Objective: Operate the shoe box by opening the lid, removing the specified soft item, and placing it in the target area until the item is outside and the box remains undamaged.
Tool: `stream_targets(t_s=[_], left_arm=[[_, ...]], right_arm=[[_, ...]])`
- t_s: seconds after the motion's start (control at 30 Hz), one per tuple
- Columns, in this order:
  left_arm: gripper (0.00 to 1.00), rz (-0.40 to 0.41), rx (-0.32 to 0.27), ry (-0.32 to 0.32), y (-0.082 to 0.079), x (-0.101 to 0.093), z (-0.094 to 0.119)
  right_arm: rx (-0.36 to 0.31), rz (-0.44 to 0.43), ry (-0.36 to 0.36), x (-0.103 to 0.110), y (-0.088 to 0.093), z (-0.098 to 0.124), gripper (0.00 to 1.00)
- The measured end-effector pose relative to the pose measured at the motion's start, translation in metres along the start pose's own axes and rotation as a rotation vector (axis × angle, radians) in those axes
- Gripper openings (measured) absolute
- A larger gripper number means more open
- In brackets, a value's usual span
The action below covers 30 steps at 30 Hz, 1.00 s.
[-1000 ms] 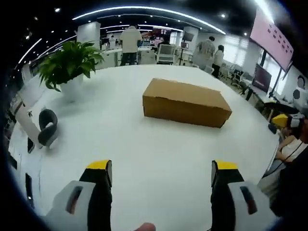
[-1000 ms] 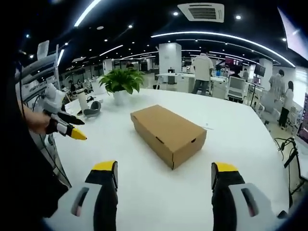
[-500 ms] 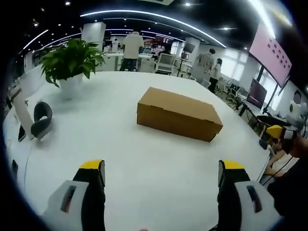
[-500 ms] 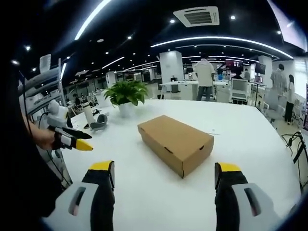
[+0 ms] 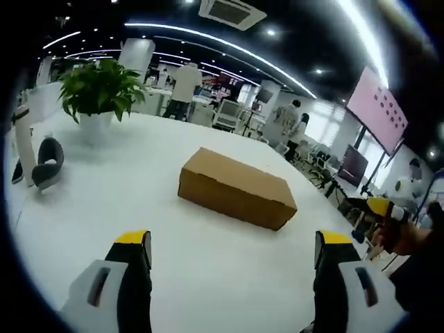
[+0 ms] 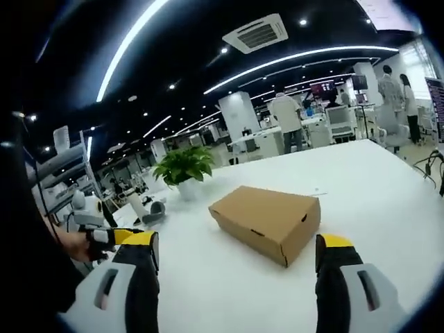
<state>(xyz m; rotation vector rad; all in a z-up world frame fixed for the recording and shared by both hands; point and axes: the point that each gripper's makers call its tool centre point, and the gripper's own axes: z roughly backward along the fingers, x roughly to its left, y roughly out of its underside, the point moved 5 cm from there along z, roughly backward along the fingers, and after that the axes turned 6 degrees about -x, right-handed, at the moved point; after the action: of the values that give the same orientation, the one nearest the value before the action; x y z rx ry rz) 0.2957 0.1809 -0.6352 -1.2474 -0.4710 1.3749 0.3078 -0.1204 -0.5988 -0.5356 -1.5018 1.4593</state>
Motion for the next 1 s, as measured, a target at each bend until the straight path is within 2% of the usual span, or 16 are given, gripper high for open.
stream_targets(t_s=[0.03, 0.13, 0.23, 0.33, 0.47, 0.53, 0.57, 0.63, 0.77, 0.8, 0.87, 0.9, 0.93, 0.97, 1.0], left_arm=[[0.99, 0.004, 0.034, -0.026, 0.004, 0.005, -0.001], [0.99, 0.037, 0.044, -0.045, 0.005, 0.011, -0.006], [0.99, 0.012, 0.094, -0.063, 0.006, 0.016, -0.010], [0.99, -0.066, 0.105, -0.037, 0.001, 0.018, -0.017], [0.99, -0.160, 0.147, 0.010, -0.002, 0.020, -0.025], [0.99, -0.169, 0.151, 0.018, -0.005, 0.020, -0.030], [0.99, -0.167, 0.152, 0.025, -0.008, 0.020, -0.032], [0.99, -0.165, 0.137, 0.037, -0.015, 0.021, -0.036], [0.92, -0.203, 0.090, 0.047, -0.027, 0.026, -0.042], [0.91, -0.230, 0.077, 0.026, -0.031, 0.028, -0.043], [0.95, -0.222, 0.050, 0.052, -0.037, 0.025, -0.045], [0.98, -0.219, 0.058, 0.054, -0.037, 0.025, -0.047], [0.98, -0.219, 0.075, 0.057, -0.037, 0.025, -0.048], [0.97, -0.238, 0.123, 0.045, -0.033, 0.028, -0.049], [0.96, -0.256, 0.141, 0.029, -0.032, 0.032, -0.050]], right_arm=[[0.003, 0.008, 0.002, 0.000, 0.000, -0.002, 0.94], [0.050, 0.043, 0.017, -0.003, 0.002, -0.006, 0.92], [0.149, 0.080, 0.042, -0.009, 0.011, -0.008, 0.87], [0.111, 0.023, 0.002, -0.006, 0.008, -0.012, 0.90], [0.136, 0.007, -0.006, -0.005, 0.012, -0.014, 0.86], [0.153, 0.065, 0.004, -0.007, 0.013, -0.015, 0.86], [0.153, 0.131, -0.005, -0.007, 0.013, -0.016, 0.86], [0.160, 0.188, -0.021, -0.005, 0.011, -0.018, 0.92], [0.173, 0.223, -0.030, -0.005, 0.010, -0.021, 0.93], [0.178, 0.226, -0.031, -0.005, 0.009, -0.022, 0.93], [0.184, 0.235, -0.032, -0.005, 0.007, -0.024, 0.93], [0.186, 0.242, -0.028, -0.006, 0.007, -0.025, 0.92], [0.213, 0.290, 0.001, -0.012, 0.008, -0.024, 0.90], [0.234, 0.335, 0.029, -0.017, 0.009, -0.024, 0.83], [0.269, 0.390, 0.069, -0.025, 0.012, -0.023, 0.77]])
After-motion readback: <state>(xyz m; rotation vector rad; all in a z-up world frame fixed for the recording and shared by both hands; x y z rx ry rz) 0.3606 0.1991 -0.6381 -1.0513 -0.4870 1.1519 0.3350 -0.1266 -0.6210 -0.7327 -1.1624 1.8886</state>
